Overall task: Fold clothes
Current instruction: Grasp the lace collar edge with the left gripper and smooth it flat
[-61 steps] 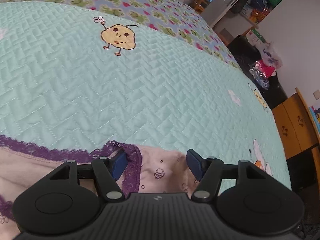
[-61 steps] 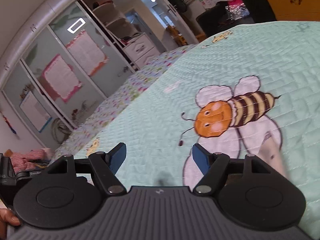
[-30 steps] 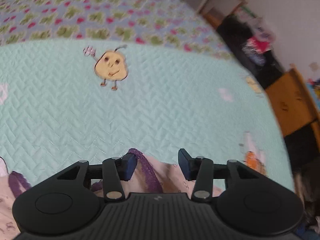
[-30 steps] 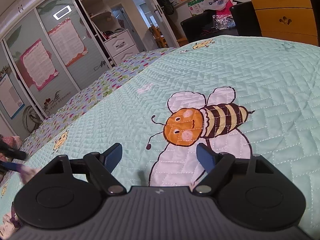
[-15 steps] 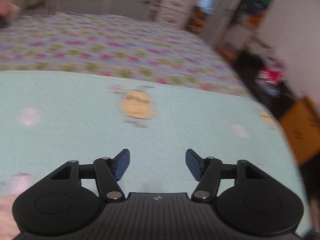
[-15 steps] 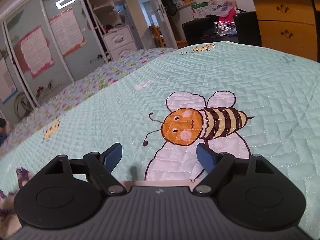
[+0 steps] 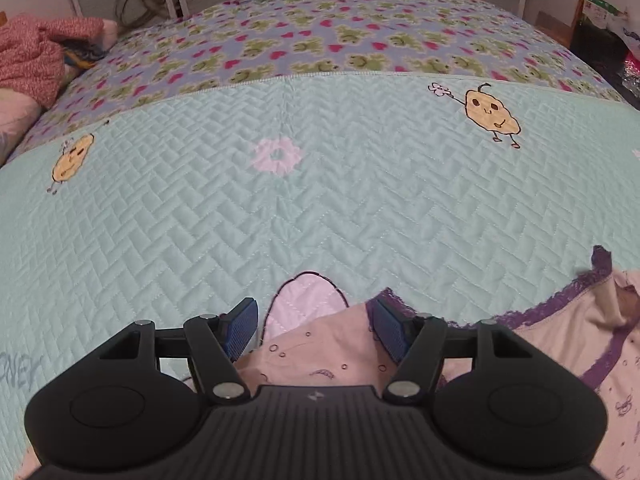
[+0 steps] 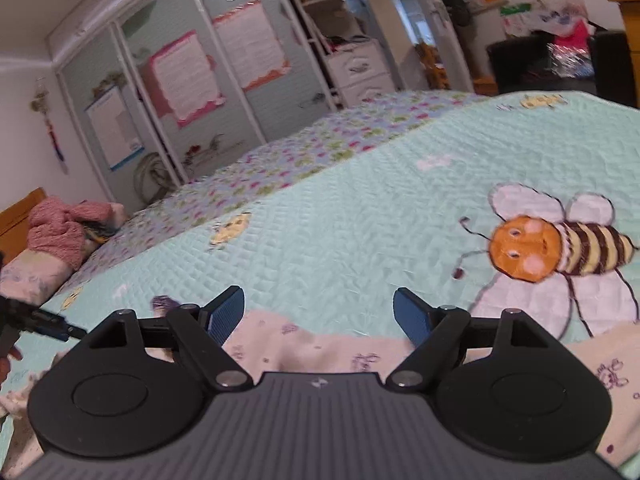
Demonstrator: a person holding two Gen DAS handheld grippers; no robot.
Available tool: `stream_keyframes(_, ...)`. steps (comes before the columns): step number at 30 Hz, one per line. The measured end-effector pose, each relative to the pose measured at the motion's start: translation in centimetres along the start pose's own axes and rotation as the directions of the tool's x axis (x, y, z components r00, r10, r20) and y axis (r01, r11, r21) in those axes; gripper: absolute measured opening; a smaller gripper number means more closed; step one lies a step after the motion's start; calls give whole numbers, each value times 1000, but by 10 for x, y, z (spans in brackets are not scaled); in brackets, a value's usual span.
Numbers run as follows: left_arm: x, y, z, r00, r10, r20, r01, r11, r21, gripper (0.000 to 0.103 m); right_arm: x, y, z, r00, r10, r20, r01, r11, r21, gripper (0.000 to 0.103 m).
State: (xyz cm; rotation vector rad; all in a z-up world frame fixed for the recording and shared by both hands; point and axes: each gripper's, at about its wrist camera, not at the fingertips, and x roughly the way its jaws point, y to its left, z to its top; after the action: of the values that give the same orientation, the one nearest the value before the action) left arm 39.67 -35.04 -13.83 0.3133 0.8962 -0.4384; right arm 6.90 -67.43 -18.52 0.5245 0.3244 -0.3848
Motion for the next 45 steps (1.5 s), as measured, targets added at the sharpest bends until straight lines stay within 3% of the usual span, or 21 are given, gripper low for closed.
stream_keyframes(7,0,28,-13,994,-105,2,104,989,-102,67,8,-8,-6,999,-23,-26,24,998,60,82)
stream_keyframes(12,18,22,-20,994,-107,-29,105,993,-55,65,12,-6,-9,999,-32,-40,34,998,45,82)
stream_keyframes(14,17,21,-22,992,-126,-12,125,991,-37,48,13,-5,-10,998,-36,-45,37,998,41,82)
stream_keyframes(15,15,19,-22,989,-147,-8,147,989,-27,18,13,-4,-11,998,-38,-45,39,999,37,82)
stream_keyframes(16,13,16,-23,988,-153,-4,153,988,-9,10,13,-3,-11,998,-39,-46,41,999,33,82)
stream_keyframes(18,8,13,-21,997,-67,43,66,997,29,9,14,-2,-12,998,-43,-47,44,999,24,82)
stream_keyframes(20,4,13,-17,993,45,106,-50,998,44,9,14,0,-13,997,-56,-45,57,998,13,82)
stream_keyframes(22,6,22,-9,986,97,138,-97,995,-1,9,16,0,-14,995,-82,-49,82,997,5,82)
stream_keyframes(25,21,22,-6,986,143,91,-145,989,24,9,19,0,-15,993,-100,-60,100,995,-8,82)
stream_keyframes(26,23,23,-6,985,148,85,-151,988,23,10,20,1,-16,993,-105,-60,104,994,-16,82)
stream_keyframes(28,8,37,-10,984,124,131,-116,991,-72,17,20,2,-16,992,-109,-62,107,994,-25,82)
stream_keyframes(30,-10,57,-16,975,116,188,-80,979,-188,56,20,-1,-16,993,-101,-62,101,995,-15,82)
stream_keyframes(31,-21,68,-23,967,139,212,-86,966,-242,64,20,-1,-15,993,-97,-63,97,995,-10,82)
stream_keyframes(33,-41,89,-42,959,180,219,-105,944,-314,64,20,-2,-15,994,-92,-63,92,996,-3,83)
stream_keyframes(38,-69,123,-91,976,149,157,-76,916,-394,64,20,0,-16,994,-90,-65,90,996,-4,84)
stream_keyframes(45,-43,108,-87,986,119,119,-85,962,-261,64,19,1,-17,994,-93,-64,93,996,-8,85)
